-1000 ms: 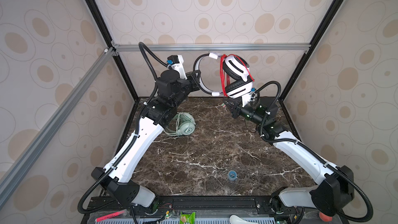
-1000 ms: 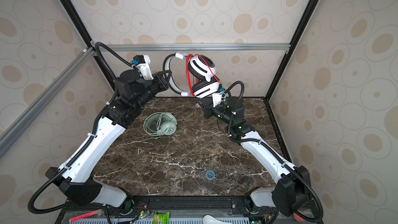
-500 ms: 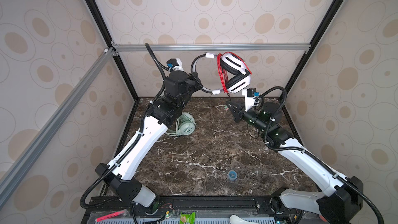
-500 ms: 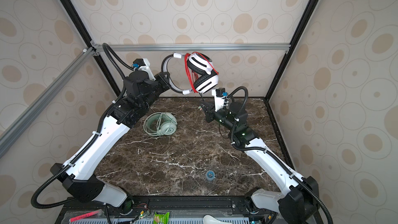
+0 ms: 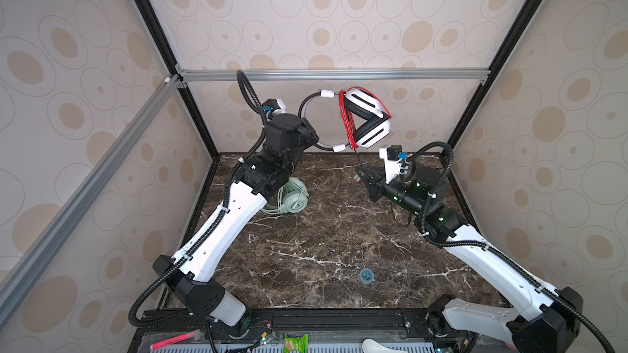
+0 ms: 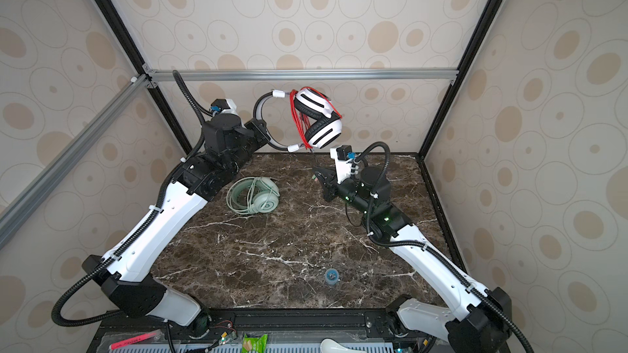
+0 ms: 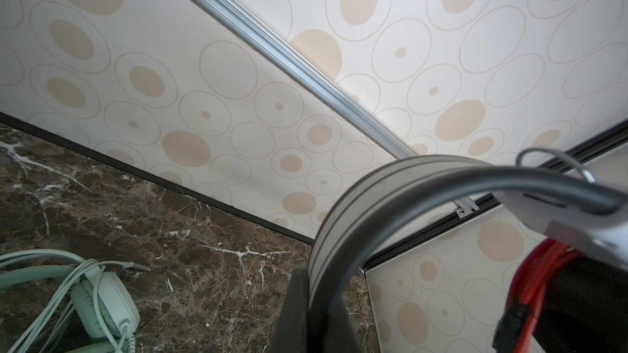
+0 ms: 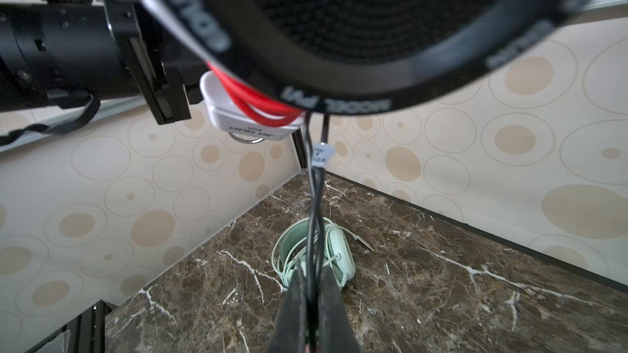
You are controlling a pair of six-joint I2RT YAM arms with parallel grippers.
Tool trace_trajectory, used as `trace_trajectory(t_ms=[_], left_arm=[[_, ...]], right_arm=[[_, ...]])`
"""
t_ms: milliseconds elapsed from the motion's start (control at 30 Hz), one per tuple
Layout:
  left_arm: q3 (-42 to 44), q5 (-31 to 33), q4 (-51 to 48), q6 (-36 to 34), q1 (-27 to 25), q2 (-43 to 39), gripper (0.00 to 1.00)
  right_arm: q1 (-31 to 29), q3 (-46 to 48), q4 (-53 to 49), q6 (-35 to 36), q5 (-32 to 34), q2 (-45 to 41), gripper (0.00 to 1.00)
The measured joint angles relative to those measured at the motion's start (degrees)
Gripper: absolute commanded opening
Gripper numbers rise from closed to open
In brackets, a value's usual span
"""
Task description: Wrap the headphones
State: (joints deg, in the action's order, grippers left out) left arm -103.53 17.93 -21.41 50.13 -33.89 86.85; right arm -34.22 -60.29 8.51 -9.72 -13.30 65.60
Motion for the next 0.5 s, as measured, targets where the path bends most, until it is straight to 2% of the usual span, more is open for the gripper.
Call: trace_trajectory(t_ms=[233,500], left_arm=[[0.0,0.5,-1.6,0.7,0.0,0.0,0.00],[0.3,3.4,-3.5,-2.4,-0.3,-0.1,0.00]], right_arm=[[-10.6,-7.2,-10.4,8.3,10.3,0.0,0.00],[-15.1,-18.1,-23.6,14.4,19.6,3.0,0.00]])
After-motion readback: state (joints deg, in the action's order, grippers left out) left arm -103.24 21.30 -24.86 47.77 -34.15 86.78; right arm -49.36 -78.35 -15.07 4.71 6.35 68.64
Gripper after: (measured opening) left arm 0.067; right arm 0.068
